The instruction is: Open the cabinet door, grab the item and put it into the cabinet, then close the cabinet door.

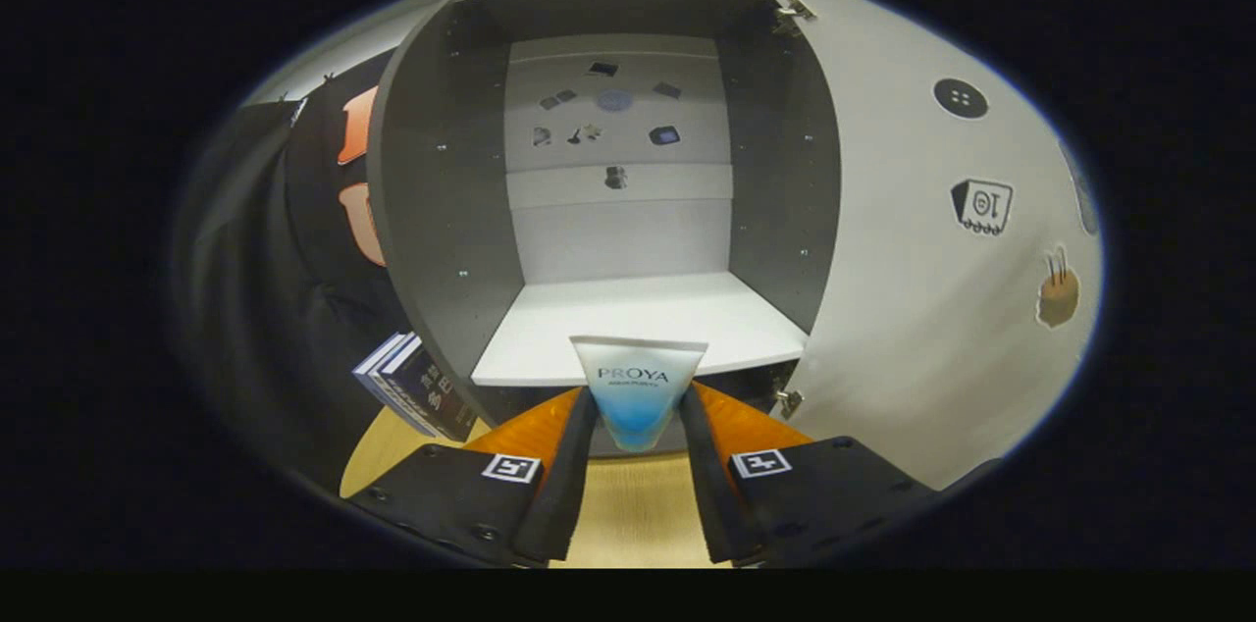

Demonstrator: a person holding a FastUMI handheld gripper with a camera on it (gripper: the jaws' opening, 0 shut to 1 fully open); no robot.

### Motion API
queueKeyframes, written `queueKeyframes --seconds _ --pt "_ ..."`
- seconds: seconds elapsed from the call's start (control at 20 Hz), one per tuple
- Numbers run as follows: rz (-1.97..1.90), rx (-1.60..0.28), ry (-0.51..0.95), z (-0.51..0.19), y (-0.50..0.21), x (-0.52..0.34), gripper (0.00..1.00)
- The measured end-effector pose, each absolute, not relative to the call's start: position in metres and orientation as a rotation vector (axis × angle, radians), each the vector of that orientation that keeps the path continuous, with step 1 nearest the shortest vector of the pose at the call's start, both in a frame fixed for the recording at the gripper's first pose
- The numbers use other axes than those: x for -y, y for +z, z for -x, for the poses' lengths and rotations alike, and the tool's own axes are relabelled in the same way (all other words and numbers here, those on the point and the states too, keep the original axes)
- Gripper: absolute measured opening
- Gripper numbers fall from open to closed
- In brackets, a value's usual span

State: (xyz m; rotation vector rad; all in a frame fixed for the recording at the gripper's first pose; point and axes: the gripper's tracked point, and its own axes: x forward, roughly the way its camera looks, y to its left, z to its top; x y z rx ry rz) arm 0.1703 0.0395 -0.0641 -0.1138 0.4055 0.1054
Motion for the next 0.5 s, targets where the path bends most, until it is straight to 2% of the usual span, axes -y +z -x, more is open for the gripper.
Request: queueKeyframes --seconds 0.25,0.5 --pt "0.17 -0.384 0.093 -0.22 -0.042 -0.042 0.57" --pt "0.193 -0.455 0.061 -0.268 -0.069 -0.031 0.57"
